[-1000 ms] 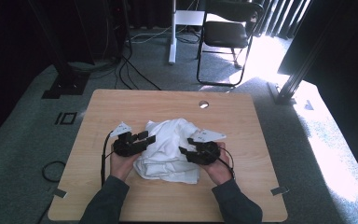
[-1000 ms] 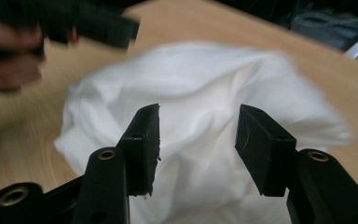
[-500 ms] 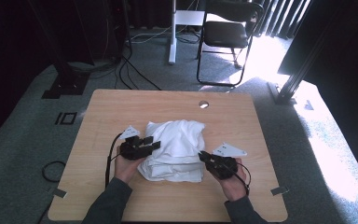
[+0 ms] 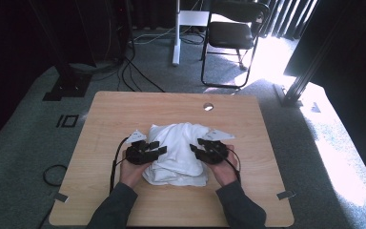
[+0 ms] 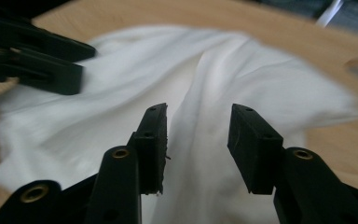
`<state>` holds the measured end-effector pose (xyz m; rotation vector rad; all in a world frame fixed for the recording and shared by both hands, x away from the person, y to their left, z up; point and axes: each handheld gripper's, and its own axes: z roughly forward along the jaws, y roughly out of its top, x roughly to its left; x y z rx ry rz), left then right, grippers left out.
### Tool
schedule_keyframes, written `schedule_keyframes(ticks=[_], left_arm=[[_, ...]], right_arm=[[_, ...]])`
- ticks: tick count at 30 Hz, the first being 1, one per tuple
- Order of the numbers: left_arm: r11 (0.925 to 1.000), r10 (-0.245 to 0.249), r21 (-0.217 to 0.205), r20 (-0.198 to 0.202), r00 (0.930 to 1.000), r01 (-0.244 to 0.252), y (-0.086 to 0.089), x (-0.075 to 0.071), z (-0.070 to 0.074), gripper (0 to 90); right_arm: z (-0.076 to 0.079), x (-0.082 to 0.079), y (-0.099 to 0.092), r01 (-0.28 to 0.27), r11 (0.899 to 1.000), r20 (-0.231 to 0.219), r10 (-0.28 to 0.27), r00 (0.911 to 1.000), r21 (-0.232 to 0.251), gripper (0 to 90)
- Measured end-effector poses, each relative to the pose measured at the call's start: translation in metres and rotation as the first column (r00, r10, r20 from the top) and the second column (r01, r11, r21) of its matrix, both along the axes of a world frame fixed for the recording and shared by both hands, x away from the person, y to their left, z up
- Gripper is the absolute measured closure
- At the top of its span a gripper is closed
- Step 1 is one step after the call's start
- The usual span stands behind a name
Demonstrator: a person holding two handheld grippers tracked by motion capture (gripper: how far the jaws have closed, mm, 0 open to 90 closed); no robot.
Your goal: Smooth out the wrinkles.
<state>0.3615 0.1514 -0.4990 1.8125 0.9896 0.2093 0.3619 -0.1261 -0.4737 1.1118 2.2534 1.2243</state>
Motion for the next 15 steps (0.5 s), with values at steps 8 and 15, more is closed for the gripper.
schedule_keyframes(ticks=[8, 15], left_arm=[[1.0000, -0.006, -0.007, -0.001, 1.0000, 0.006, 0.004, -0.002, 0.001, 51.9], [0.9999, -0.002, -0.014, -0.004, 1.0000, 0.002, 0.006, -0.003, 0.000, 50.6]], right_arm=[[0.020, -0.019, -0.030, 0.050, 0.996, 0.073, -0.056, 0.9957, 0.077, 89.1], [-0.006, -0.034, -0.066, 0.094, 0.994, -0.018, -0.093, 0.9955, 0.046, 88.5]])
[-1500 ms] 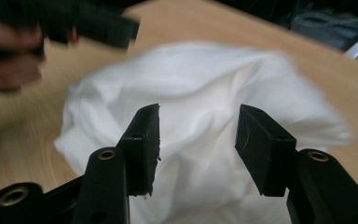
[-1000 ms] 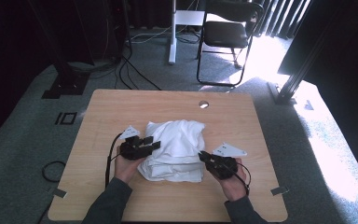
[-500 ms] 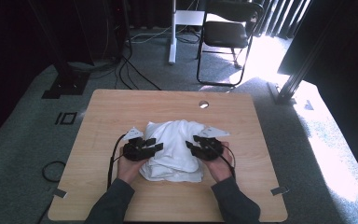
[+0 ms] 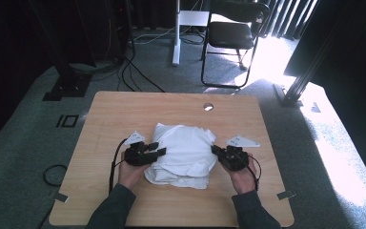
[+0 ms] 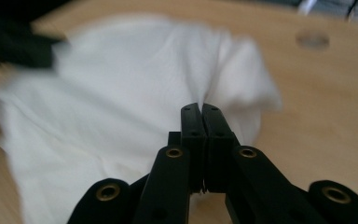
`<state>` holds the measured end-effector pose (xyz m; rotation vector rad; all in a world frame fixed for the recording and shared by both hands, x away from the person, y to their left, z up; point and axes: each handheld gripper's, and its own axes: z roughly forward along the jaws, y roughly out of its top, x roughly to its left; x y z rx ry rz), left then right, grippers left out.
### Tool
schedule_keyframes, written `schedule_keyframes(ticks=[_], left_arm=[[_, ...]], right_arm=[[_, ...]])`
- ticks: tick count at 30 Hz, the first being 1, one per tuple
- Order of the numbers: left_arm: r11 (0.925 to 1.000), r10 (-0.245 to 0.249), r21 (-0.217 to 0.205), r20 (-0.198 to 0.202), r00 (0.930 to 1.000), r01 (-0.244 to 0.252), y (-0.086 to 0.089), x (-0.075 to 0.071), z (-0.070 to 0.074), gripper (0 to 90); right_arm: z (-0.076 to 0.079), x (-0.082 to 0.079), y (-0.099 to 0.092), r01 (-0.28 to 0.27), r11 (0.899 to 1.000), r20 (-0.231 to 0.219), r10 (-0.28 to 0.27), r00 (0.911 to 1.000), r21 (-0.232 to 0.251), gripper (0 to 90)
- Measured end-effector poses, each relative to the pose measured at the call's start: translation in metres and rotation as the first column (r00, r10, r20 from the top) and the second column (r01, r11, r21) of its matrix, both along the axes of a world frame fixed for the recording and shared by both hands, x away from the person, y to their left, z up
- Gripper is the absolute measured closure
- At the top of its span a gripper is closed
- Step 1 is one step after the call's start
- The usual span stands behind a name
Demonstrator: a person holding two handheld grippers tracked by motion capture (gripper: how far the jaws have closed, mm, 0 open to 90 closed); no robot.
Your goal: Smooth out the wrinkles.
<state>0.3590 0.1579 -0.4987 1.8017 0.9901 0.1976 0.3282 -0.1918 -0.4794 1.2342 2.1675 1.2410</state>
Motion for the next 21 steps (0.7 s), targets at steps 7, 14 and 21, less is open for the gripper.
schedule_keyframes(ticks=[7, 14, 21], left_arm=[[0.9992, 0.040, -0.002, 0.029, 0.9988, -0.040, 0.007, 0.012, 0.011, 50.6], [0.9999, -0.010, 0.012, 0.039, 0.9992, 0.010, -0.002, 0.009, 0.016, 51.1], [0.9964, -0.062, 0.060, 0.029, 0.9977, 0.060, -0.012, -0.004, 0.004, 53.1]], right_arm=[[-0.008, 0.010, -0.005, 0.009, 1.000, -0.034, -0.008, 0.9994, 0.025, 62.6], [0.025, 0.030, 0.027, -0.006, 1.000, 0.100, 0.007, 0.9950, -0.011, 55.4], [0.002, 0.056, 0.039, -0.025, 0.992, -0.010, 0.024, 0.9997, -0.121, 86.2]])
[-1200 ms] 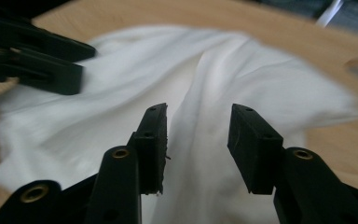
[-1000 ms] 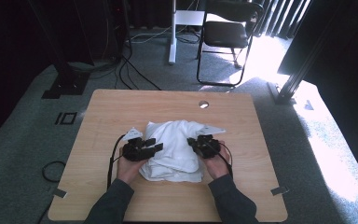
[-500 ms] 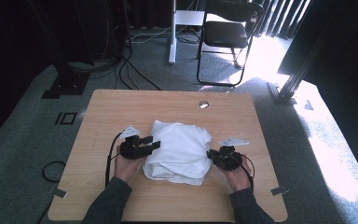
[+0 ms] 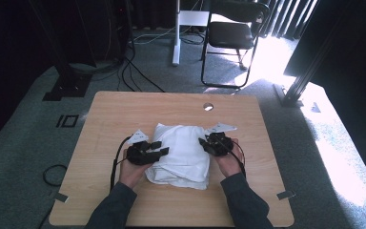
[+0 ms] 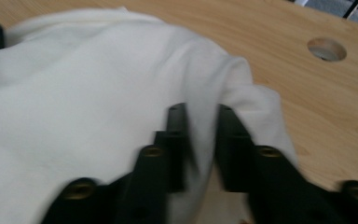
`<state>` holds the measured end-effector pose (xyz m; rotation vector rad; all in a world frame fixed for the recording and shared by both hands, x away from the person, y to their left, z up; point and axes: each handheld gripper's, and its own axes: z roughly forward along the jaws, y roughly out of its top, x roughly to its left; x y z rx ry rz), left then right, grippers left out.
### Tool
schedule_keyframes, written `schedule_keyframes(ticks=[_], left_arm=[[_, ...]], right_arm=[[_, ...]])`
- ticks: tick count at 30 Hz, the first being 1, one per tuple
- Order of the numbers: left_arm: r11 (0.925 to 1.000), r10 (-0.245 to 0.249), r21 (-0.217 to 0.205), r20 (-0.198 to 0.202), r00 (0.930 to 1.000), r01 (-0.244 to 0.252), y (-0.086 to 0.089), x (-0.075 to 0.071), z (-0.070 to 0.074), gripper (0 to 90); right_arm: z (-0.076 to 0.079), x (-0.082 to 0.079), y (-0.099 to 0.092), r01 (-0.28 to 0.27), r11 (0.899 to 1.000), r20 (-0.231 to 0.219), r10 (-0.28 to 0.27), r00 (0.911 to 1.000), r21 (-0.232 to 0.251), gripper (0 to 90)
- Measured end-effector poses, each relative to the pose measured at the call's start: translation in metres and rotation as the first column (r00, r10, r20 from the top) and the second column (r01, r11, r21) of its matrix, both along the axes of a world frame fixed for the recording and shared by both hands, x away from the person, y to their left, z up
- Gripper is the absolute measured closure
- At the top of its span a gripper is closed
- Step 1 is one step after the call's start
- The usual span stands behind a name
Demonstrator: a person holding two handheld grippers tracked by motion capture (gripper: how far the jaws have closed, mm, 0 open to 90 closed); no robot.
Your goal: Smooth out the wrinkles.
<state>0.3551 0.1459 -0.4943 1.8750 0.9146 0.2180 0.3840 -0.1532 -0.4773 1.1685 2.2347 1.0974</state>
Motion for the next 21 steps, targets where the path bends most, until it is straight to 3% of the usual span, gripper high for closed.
schedule_keyframes(ticks=[1, 2, 5, 7, 8, 10, 13, 15, 16, 17, 18, 19, 20, 21], left_arm=[[0.9996, -0.004, -0.027, -0.020, 0.9998, 0.003, 0.002, 0.000, -0.004, 53.1], [0.9995, -0.008, -0.030, -0.025, 0.9997, 0.007, 0.002, 0.000, -0.005, 54.8], [0.9989, -0.041, -0.025, -0.023, 0.9989, 0.040, -0.001, -0.004, -0.005, 58.5], [0.9982, -0.059, -0.009, -0.023, 0.9980, 0.059, -0.005, -0.008, -0.006, 60.6], [0.9975, -0.070, 0.008, -0.020, 0.9973, 0.070, -0.007, -0.010, -0.008, 64.7], [0.9955, -0.092, 0.017, -0.012, 0.9956, 0.093, -0.008, -0.015, -0.010, 69.8], [0.9934, -0.114, 0.011, -0.011, 0.9934, 0.114, -0.007, -0.021, -0.010, 81.1], [0.9909, -0.134, -0.002, -0.009, 0.9909, 0.134, -0.008, -0.023, -0.009, 83.0], [0.9908, -0.135, -0.005, -0.007, 0.9908, 0.135, -0.008, -0.023, -0.008, 82.9], [0.9915, -0.130, -0.008, -0.001, 0.9915, 0.130, -0.007, -0.023, -0.006, 81.4], [0.9915, -0.130, -0.008, -0.001, 0.9915, 0.130, -0.007, -0.023, -0.006, 79.3], [0.9919, -0.123, -0.029, 0.002, 0.9924, 0.123, -0.003, -0.021, -0.003, 79.3], [0.9937, -0.106, -0.033, 0.005, 0.9943, 0.107, 0.000, -0.020, -0.002, 74.9], [0.9945, -0.098, -0.036, 0.006, 0.9951, 0.099, 0.002, -0.020, -0.002, 73.0]], right_arm=[[0.001, -0.001, -0.005, 0.012, 1.000, 0.005, -0.012, 0.9999, 0.028, 87.8], [0.013, -0.010, -0.019, 0.041, 0.993, 0.056, -0.048, 0.9973, 0.113, 88.1], [0.020, -0.019, -0.033, 0.089, 0.981, 0.108, -0.109, 0.9882, 0.174, 88.1], [0.017, -0.020, -0.034, 0.105, 0.980, 0.109, -0.124, 0.9862, 0.171, 88.1], [0.004, -0.019, -0.034, 0.094, 0.985, 0.059, -0.104, 0.9929, 0.143, 88.1], [-0.015, -0.021, -0.032, 0.064, 0.995, 0.002, -0.064, 0.9980, 0.072, 88.0], [-0.036, -0.028, -0.038, 0.064, 0.997, -0.075, -0.060, 0.9954, 0.051, 87.8], [-0.046, -0.029, -0.041, 0.056, 0.998, -0.104, -0.054, 0.9932, 0.020, 86.3], [-0.049, -0.027, -0.042, 0.060, 0.998, -0.124, -0.057, 0.9906, 0.015, 82.4], [-0.048, -0.026, -0.043, 0.080, 0.997, -0.126, -0.078, 0.9890, 0.011, 72.6], [-0.048, -0.026, -0.043, 0.080, 0.997, -0.126, -0.078, 0.9890, 0.011, 72.6], [-0.045, -0.028, -0.044, 0.104, 0.995, -0.095, -0.103, 0.9901, 0.004, 66.4], [-0.030, -0.038, -0.044, 0.112, 0.993, -0.020, -0.111, 0.9936, 0.047, 55.6], [-0.020, -0.048, -0.043, 0.089, 0.992, 0.031, -0.092, 0.9953, 0.086, 51.8]])
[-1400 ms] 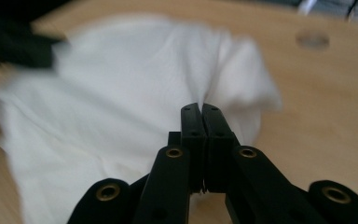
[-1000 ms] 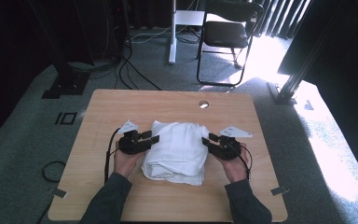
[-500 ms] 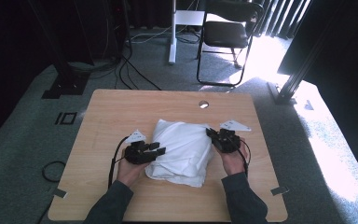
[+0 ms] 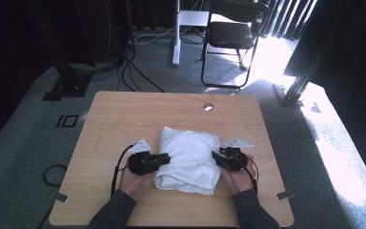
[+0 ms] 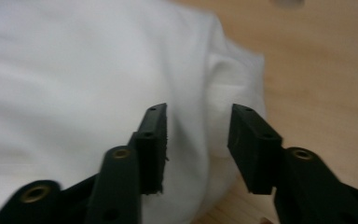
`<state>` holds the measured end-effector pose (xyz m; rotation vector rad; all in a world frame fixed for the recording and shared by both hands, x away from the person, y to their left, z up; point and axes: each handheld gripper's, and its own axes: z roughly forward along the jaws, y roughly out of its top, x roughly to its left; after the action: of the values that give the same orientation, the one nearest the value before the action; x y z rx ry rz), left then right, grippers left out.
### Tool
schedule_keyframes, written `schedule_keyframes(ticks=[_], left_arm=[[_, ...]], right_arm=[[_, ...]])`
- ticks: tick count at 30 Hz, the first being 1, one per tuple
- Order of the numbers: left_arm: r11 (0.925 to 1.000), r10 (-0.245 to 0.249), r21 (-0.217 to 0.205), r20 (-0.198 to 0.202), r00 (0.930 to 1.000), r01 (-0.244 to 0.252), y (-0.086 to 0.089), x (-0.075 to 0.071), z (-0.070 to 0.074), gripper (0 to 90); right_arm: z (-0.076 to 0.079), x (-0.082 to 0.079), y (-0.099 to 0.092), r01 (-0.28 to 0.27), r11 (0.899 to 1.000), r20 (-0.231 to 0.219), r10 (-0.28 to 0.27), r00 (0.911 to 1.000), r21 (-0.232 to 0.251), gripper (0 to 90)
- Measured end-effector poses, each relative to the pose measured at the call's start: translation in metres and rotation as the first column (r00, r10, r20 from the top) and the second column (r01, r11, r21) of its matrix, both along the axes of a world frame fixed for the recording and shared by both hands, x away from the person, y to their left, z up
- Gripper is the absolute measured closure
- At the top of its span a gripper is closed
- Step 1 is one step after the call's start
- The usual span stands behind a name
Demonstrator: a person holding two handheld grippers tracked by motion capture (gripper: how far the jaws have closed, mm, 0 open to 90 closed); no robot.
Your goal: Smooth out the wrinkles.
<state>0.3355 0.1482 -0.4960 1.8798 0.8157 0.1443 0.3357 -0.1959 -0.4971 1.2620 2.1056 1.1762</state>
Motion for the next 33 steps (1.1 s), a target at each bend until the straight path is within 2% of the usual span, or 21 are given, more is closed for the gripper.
schedule_keyframes(ticks=[3, 4, 5, 8, 9, 10, 11, 12, 14, 15, 16, 17, 19, 21, 22, 23, 25, 26, 28, 32, 33], left_arm=[[0.9994, 0.022, -0.029, 0.003, 0.9998, -0.022, 0.007, -0.001, 0.002, 68.4], [0.9993, 0.025, -0.029, 0.006, 0.9997, -0.025, 0.008, -0.002, 0.003, 68.1], [0.9993, 0.029, -0.022, 0.008, 0.9995, -0.029, 0.009, -0.002, 0.003, 67.4], [0.9992, 0.034, -0.023, 0.002, 0.9994, -0.034, 0.007, -0.002, 0.002, 65.4], [0.9992, 0.034, -0.023, 0.002, 0.9994, -0.034, 0.007, -0.002, 0.002, 64.4], [0.9990, 0.038, -0.024, 0.001, 0.9993, -0.038, 0.005, 0.000, 0.001, 64.4], [0.9989, 0.039, -0.027, 0.003, 0.9992, -0.039, 0.004, 0.001, 0.002, 62.1], [0.9988, 0.040, -0.029, 0.004, 0.9992, -0.040, 0.004, 0.002, 0.002, 61.3], [0.9983, 0.051, -0.027, 0.011, 0.9986, -0.051, 0.005, 0.005, 0.003, 61.1], [0.9983, 0.051, -0.027, 0.011, 0.9986, -0.051, 0.005, 0.005, 0.003, 60.8], [0.9970, 0.072, -0.029, 0.011, 0.9974, -0.071, 0.006, 0.010, 0.003, 60.8], [0.9961, 0.084, -0.027, 0.015, 0.9963, -0.084, 0.007, 0.012, 0.003, 59.3], [0.9935, 0.111, -0.028, 0.011, 0.9938, -0.110, 0.009, 0.016, 0.002, 59.1], [0.9923, 0.122, -0.023, 0.005, 0.9925, -0.122, 0.011, 0.018, 0.000, 58.7], [0.9920, 0.125, -0.018, 0.002, 0.9921, -0.125, 0.011, 0.019, -0.001, 58.5], [0.9917, 0.127, -0.017, 0.000, 0.9919, -0.127, 0.012, 0.019, -0.001, 58.5], [0.9907, 0.135, -0.017, -0.001, 0.9909, -0.135, 0.013, 0.021, -0.003, 57.5], [0.9900, 0.140, -0.015, -0.001, 0.9901, -0.140, 0.013, 0.023, -0.003, 57.3], [0.9880, 0.154, -0.010, 0.007, 0.9880, -0.154, 0.014, 0.029, -0.002, 57.0], [0.9808, 0.195, 0.004, 0.015, 0.9807, -0.195, 0.013, 0.050, 0.000, 54.8], [0.9808, 0.195, 0.004, 0.015, 0.9807, -0.195, 0.013, 0.050, 0.000, 54.5]], right_arm=[[0.018, -0.026, 0.008, -0.073, 0.996, 0.096, 0.068, 0.9931, 0.045, 50.3], [0.019, -0.034, 0.013, -0.114, 0.992, 0.105, 0.108, 0.9886, 0.047, 50.0], [0.019, -0.040, 0.018, -0.146, 0.989, 0.106, 0.142, 0.9842, 0.031, 48.2], [0.003, -0.043, 0.034, -0.172, 0.983, 0.079, 0.177, 0.9811, -0.065, 42.8], [0.003, -0.043, 0.034, -0.172, 0.983, 0.079, 0.177, 0.9811, -0.065, 42.8], [-0.004, -0.038, 0.037, -0.173, 0.980, 0.043, 0.178, 0.9831, -0.097, 46.1], [-0.016, -0.029, 0.034, -0.199, 0.976, -0.033, 0.197, 0.9798, -0.084, 77.2], [-0.016, -0.028, 0.030, -0.216, 0.975, -0.044, 0.214, 0.9758, -0.047, 84.4], [-0.008, -0.034, 0.020, -0.231, 0.973, -0.001, 0.231, 0.9729, -0.004, 87.6], [-0.008, -0.034, 0.020, -0.231, 0.973, -0.001, 0.231, 0.9729, -0.004, 87.6], [-0.003, -0.038, 0.015, -0.237, 0.971, 0.024, 0.236, 0.9713, 0.015, 87.8], [0.002, -0.043, 0.004, -0.249, 0.967, 0.026, 0.248, 0.9685, 0.054, 87.8], [-0.006, -0.043, -0.001, -0.238, 0.971, -0.024, 0.238, 0.9709, 0.029, 87.8], [-0.019, -0.041, -0.004, -0.234, 0.972, -0.084, 0.236, 0.9682, 0.028, 87.4], [-0.026, -0.039, -0.005, -0.228, 0.973, -0.121, 0.231, 0.9653, 0.038, 86.6], [-0.033, -0.037, -0.006, -0.227, 0.973, -0.168, 0.231, 0.9583, 0.045, 86.0], [-0.038, -0.036, -0.005, -0.221, 0.975, -0.193, 0.221, 0.9561, 0.018, 82.5], [-0.038, -0.036, -0.005, -0.227, 0.974, -0.194, 0.226, 0.9547, 0.016, 76.3], [-0.029, -0.037, -0.008, -0.237, 0.970, -0.132, 0.242, 0.9613, 0.055, 58.7], [-0.002, -0.028, -0.014, -0.165, 0.982, 0.005, 0.165, 0.9862, 0.090, 51.0], [-0.002, -0.028, -0.014, -0.165, 0.982, 0.005, 0.165, 0.9862, 0.090, 51.0]])
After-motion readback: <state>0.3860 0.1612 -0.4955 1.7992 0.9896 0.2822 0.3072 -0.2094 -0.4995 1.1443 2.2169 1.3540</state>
